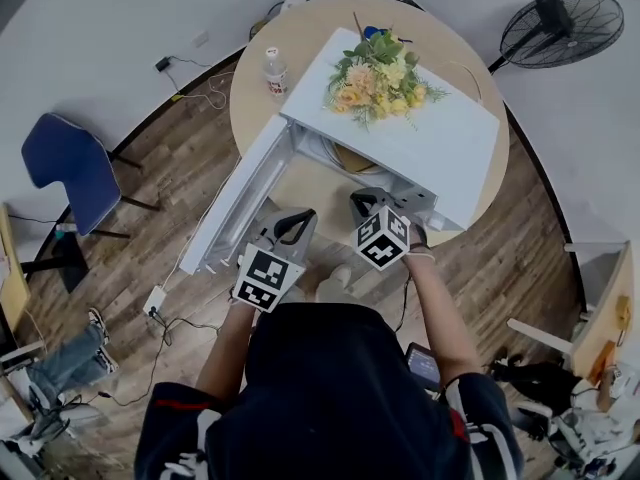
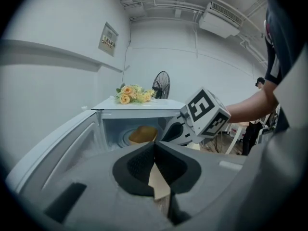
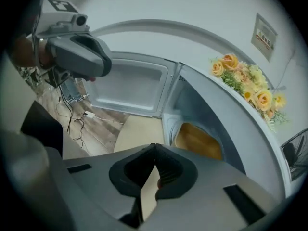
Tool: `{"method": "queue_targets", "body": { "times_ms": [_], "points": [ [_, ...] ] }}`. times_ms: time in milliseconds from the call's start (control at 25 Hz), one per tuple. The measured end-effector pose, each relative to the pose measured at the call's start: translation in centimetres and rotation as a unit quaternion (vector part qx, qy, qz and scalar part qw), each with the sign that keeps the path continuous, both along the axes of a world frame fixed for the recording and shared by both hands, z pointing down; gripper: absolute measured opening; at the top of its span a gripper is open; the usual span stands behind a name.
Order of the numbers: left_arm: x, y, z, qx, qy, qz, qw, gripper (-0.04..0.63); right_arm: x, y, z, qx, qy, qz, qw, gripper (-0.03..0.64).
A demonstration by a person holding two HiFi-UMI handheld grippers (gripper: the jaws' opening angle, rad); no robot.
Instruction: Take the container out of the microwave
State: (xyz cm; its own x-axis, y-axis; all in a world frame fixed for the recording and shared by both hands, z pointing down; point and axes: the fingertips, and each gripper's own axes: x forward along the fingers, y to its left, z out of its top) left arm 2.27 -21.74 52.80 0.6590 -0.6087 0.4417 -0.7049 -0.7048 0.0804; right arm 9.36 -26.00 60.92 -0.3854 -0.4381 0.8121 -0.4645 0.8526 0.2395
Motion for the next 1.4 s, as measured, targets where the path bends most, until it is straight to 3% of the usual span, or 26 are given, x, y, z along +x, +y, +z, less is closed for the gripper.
{"method": "queue_targets", "body": {
  "times_ms": [480,760,920,1080,1200,1400],
  "points": [
    [-2.6,0.1,2.3,-0.028,0.001,-0.035,0.9990,0.015,0.2,-5.9,3.3,0.064,0.090,-0.001,0.994,0.009],
    [-3.1,0.1,2.6,-0.032,-0.006,-0.039,0.9987,0.015,-0.3,-6.7,5.9,0.038,0.119,-0.015,0.992,0.142],
    [-3.4,0.7,3.1,-0.038,-0.010,-0.042,0.9984,0.015,-0.4,-7.4,7.2,0.037,0.131,-0.021,0.990,0.167],
    [-4.0,1.1,3.5,-0.043,-0.011,-0.049,0.9978,0.015,-0.6,-7.6,7.6,0.047,0.148,-0.033,0.987,0.167],
    [-4.3,1.1,3.5,-0.044,-0.009,-0.053,0.9976,0.015,-0.8,-7.9,7.3,0.064,0.153,-0.033,0.986,0.070],
    [-4.3,1.1,3.1,-0.042,-0.006,-0.054,0.9977,0.015,-0.9,-7.7,7.2,0.057,0.158,-0.035,0.985,0.055]
  ]
}}
